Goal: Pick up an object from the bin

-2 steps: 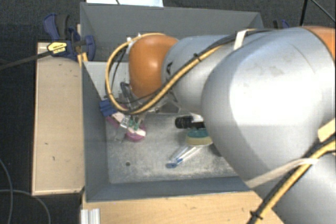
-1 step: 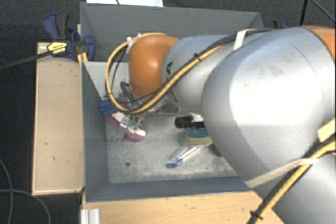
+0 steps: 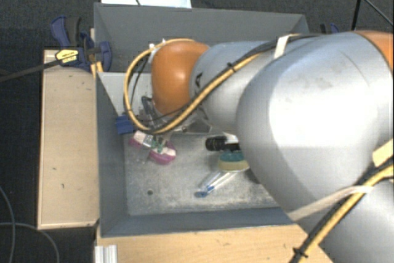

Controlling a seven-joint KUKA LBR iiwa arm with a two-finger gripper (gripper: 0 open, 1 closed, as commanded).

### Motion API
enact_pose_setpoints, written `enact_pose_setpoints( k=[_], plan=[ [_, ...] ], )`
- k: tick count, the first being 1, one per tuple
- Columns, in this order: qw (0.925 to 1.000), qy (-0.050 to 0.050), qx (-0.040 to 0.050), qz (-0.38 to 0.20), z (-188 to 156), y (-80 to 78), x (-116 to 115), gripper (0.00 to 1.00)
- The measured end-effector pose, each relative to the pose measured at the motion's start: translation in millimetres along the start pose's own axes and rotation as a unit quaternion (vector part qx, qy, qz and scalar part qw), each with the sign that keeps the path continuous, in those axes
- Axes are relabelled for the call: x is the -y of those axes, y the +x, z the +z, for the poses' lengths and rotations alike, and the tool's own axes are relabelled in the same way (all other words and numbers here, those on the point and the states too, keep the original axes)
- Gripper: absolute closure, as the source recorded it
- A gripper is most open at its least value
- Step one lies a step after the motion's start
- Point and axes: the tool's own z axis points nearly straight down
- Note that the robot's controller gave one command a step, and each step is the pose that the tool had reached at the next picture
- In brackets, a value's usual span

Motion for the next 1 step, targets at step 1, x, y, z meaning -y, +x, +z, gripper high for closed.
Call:
enact_pose_setpoints(
  k=[1],
  plan=[
    [1.0000,-0.003,0.0022,0.001,-56.7,-1.5,-0.9,1.00]
  ],
)
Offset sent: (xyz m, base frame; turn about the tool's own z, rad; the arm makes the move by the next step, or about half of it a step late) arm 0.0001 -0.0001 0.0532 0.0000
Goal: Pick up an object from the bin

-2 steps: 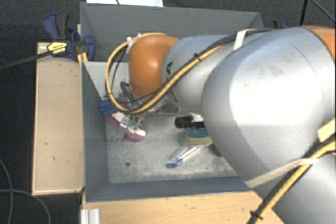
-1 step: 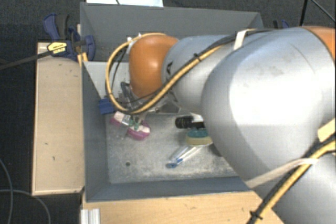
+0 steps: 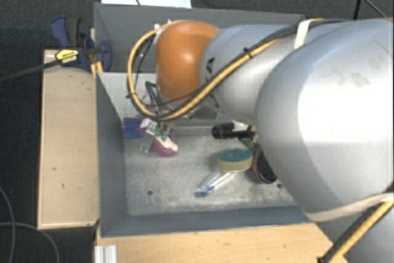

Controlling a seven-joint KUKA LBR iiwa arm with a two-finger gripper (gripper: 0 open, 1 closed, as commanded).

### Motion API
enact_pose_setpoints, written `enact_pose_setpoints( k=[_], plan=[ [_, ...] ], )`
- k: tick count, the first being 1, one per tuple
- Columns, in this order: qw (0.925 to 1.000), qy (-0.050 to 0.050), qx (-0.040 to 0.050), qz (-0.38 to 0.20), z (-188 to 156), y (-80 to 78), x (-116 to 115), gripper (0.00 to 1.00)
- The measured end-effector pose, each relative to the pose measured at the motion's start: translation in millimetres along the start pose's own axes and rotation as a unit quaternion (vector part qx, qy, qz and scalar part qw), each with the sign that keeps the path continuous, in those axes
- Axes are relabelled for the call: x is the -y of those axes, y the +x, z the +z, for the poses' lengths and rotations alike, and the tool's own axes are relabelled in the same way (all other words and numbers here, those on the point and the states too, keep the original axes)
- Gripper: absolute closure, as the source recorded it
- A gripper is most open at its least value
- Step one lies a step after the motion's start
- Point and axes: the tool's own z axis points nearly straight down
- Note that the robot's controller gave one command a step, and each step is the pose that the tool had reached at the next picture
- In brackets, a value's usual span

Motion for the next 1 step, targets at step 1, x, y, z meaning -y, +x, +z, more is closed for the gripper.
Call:
enact_pose_setpoints(
  k=[1],
  plan=[
    [1.0000,0.000,-0.0001,-0.002,-56.2,-1.5,-1.0,1.00]
  ],
)
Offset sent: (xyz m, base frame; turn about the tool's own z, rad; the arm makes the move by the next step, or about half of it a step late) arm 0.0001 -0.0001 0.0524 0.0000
